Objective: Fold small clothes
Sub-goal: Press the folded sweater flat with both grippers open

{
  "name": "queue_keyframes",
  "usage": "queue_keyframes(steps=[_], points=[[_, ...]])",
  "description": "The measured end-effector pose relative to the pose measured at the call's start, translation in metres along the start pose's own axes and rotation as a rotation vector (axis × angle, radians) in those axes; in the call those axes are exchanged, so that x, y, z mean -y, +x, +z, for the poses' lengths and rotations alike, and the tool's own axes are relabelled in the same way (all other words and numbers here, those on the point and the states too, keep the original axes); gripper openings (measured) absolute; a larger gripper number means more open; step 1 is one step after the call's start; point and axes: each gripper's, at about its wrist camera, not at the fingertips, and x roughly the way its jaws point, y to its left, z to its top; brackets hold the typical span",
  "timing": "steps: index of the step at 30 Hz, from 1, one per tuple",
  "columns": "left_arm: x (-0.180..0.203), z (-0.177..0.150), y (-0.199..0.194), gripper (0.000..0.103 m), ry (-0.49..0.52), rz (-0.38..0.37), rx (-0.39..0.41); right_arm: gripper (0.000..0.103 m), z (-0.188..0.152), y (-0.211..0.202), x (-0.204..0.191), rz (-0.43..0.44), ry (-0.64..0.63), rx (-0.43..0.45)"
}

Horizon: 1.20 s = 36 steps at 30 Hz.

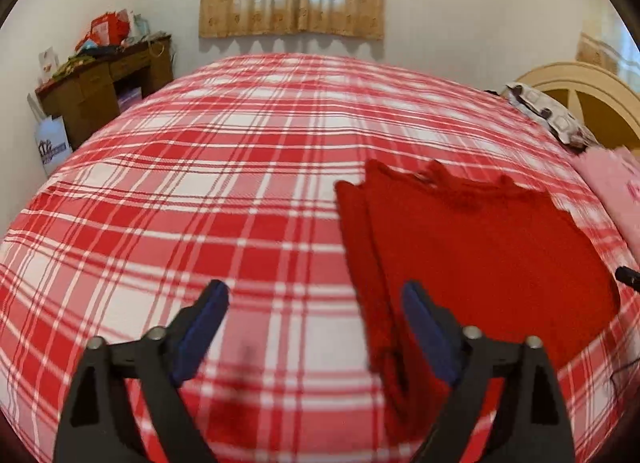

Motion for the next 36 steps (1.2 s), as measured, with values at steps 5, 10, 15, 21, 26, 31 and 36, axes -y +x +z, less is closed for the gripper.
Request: queue_keyframes(steps=[5,10,15,21,26,31,36], points=[[0.023,-0.011,0.003,0.093,0.106,0.006,0.004,0.008,-0.012,0.015,0.004,0.053,0.034,-0.055],[0.012,-0.016,0.016,0.093,0.058,0.038,-0.029,0.005,-0.031,0.014,0.0,0.024,0.0,-0.068],[0.008,-0.026,0.021,0.098,0.051,0.048,-0.024,0.005,-0.031,0.017,0.0,0.018,-0.004,-0.081],[0.006,-0.03,0.022,0.102,0.024,0.042,-0.018,0.015,-0.014,-0.01,-0.021,-0.084,-0.035,-0.018],[0.007,-0.031,0.024,0.103,0.022,0.036,-0.024,0.047,0.009,-0.012,-0.066,0.017,-0.107,0.039],[0.007,-0.032,0.026,0.103,0.021,0.027,-0.033,0.047,0.011,0.027,-0.082,0.041,-0.114,-0.024],[0.003,-0.033,0.027,0.103,0.004,0.003,-0.043,0.046,-0.003,0.037,-0.053,0.089,-0.04,-0.032]])
